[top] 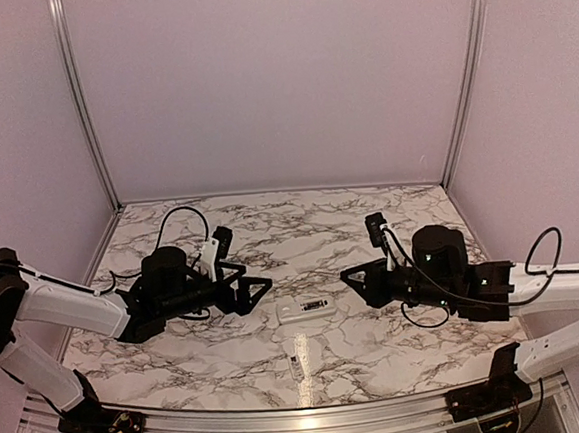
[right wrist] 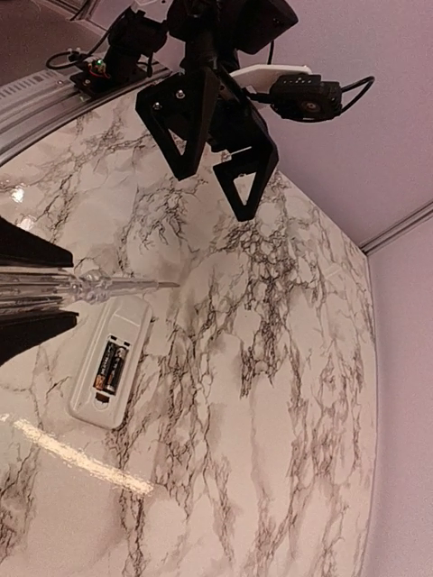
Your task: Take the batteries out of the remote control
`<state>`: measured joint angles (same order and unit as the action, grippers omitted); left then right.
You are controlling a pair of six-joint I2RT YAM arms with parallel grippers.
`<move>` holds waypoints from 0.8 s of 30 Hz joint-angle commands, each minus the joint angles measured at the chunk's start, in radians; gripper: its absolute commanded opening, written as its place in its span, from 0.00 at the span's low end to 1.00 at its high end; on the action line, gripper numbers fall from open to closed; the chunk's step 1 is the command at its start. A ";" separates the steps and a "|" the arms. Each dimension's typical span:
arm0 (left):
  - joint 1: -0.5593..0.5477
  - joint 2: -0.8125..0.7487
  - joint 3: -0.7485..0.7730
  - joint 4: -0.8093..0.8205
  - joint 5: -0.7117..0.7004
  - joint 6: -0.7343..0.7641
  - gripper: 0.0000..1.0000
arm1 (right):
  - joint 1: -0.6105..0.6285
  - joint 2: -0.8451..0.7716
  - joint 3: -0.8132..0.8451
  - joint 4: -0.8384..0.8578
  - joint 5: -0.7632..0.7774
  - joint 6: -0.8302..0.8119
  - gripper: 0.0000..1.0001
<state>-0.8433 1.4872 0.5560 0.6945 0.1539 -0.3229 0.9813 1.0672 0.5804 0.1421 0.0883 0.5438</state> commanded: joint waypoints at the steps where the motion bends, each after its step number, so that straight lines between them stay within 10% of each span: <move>1: 0.003 0.048 0.020 0.013 -0.009 0.109 0.99 | 0.002 -0.023 0.071 -0.220 0.024 -0.069 0.00; 24: 0.003 0.391 0.333 -0.318 0.235 0.575 0.98 | -0.038 0.027 0.229 -0.531 -0.126 -0.145 0.00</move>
<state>-0.8433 1.7996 0.8219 0.5407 0.3576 0.1436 0.9554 1.1133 0.7795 -0.3298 -0.0208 0.4126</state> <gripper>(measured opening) 0.991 0.121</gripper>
